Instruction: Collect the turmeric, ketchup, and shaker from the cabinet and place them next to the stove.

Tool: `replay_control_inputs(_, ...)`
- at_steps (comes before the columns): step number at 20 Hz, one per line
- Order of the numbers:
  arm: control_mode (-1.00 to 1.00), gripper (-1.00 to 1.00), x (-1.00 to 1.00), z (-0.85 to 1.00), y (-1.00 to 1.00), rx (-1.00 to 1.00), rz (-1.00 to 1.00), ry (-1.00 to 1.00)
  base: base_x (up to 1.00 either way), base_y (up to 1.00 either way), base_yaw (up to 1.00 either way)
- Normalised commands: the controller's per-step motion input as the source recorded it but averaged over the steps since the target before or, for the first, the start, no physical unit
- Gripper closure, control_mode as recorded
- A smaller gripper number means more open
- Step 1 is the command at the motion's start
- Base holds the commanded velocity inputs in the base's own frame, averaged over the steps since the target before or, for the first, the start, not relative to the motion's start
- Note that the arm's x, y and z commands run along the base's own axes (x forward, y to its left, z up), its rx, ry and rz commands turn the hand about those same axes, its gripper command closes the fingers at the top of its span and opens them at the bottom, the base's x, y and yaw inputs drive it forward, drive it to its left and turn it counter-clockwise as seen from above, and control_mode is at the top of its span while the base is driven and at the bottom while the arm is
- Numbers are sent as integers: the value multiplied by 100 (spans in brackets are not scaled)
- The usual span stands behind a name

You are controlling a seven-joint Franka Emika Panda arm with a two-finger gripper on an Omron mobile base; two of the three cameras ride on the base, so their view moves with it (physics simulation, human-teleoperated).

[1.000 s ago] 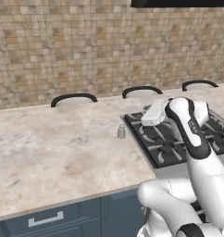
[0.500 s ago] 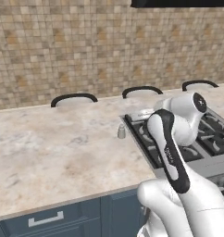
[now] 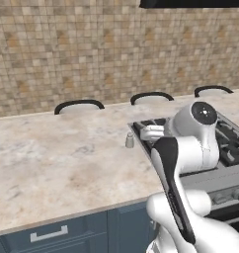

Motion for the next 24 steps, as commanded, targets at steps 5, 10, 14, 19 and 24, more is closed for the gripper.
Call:
replay_control_inputs(5, -100, -100, -64, -15, -17, -9, -18, 5, 0, 0, 0)
replay_control_inputs(10, -100, -100, -2, -3, -1, -2, 0, 1, 0, 0, 0)
replay_control_inputs(14, -100, -100, -17, 0, 0, 0, -4, -3, 0, 0, 0)
replay_control_inputs(19, -100, -100, -51, -2, -7, 0, -9, -6, 0, 0, 0)
replay_control_inputs(24, 100, -100, -33, 0, -2, 0, -6, -4, -25, 0, -6)
